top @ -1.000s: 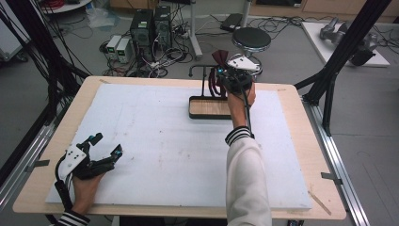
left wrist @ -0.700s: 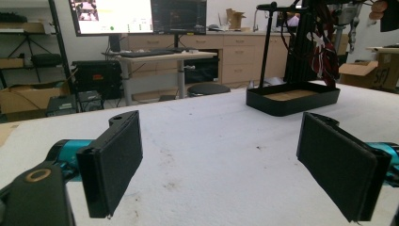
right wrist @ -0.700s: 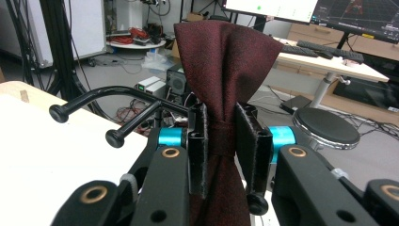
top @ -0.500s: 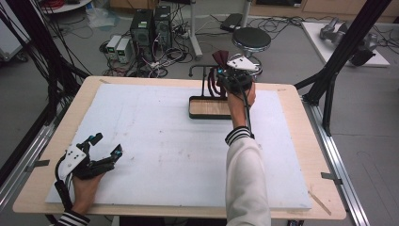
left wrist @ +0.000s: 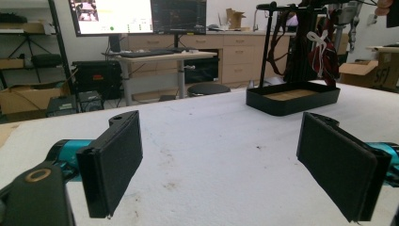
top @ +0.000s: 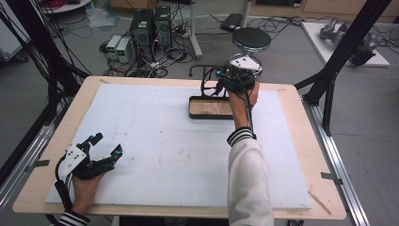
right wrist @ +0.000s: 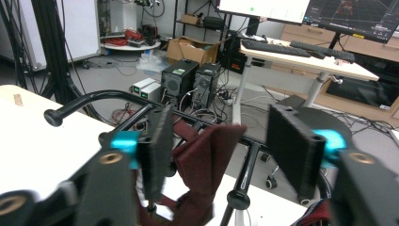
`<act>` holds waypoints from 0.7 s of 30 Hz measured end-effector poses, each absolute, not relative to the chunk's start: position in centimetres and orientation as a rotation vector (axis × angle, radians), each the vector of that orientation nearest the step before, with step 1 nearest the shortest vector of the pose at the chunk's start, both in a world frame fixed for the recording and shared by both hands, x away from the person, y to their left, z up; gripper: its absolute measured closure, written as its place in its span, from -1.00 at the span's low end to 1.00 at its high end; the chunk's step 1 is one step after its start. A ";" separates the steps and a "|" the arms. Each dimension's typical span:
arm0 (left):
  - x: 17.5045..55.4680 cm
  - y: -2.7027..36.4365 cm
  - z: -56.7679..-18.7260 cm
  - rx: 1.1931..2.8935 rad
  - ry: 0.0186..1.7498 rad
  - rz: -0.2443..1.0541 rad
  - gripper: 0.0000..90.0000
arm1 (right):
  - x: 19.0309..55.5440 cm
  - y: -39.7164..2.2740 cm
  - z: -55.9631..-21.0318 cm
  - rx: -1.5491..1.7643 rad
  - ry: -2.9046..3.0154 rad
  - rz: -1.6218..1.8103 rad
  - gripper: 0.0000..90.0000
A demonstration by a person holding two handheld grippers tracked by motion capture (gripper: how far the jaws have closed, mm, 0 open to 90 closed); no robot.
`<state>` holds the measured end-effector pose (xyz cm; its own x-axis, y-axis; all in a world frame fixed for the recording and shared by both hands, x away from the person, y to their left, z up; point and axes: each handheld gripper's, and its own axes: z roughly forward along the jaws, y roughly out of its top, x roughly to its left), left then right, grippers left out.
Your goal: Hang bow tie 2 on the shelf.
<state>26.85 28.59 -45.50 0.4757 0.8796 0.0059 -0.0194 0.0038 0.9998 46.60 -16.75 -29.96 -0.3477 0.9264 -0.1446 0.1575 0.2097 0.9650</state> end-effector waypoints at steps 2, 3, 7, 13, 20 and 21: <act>26.8 28.6 -45.5 1.395 0.823 0.847 -0.66 | 46.4 -16.8 -29.8 1.041 1.674 1.214 -0.36; 26.8 28.6 -45.5 1.395 0.823 0.847 -0.66 | 46.4 -16.9 -29.8 1.046 1.669 1.218 -0.42; 26.9 28.6 -45.5 1.397 0.825 0.849 -0.66 | 45.8 -17.3 -29.6 1.050 1.660 1.233 -0.61; 26.9 28.6 -45.5 1.396 0.827 0.850 -0.66 | 44.0 -18.2 -28.8 1.054 1.702 1.270 -0.76; 26.8 28.5 -45.5 1.400 0.823 0.854 -0.66 | 40.3 -19.2 -26.9 0.981 1.669 1.370 -0.76; 26.8 28.5 -45.5 1.399 0.824 0.852 -0.66 | 39.7 -19.4 -26.9 0.976 1.679 1.367 -0.76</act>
<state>26.83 28.51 -45.47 0.4734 0.8807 0.0132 -0.0168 -0.0059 0.9998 39.73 -19.36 -26.93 -0.4299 0.8990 -0.0832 0.1009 0.1394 0.9851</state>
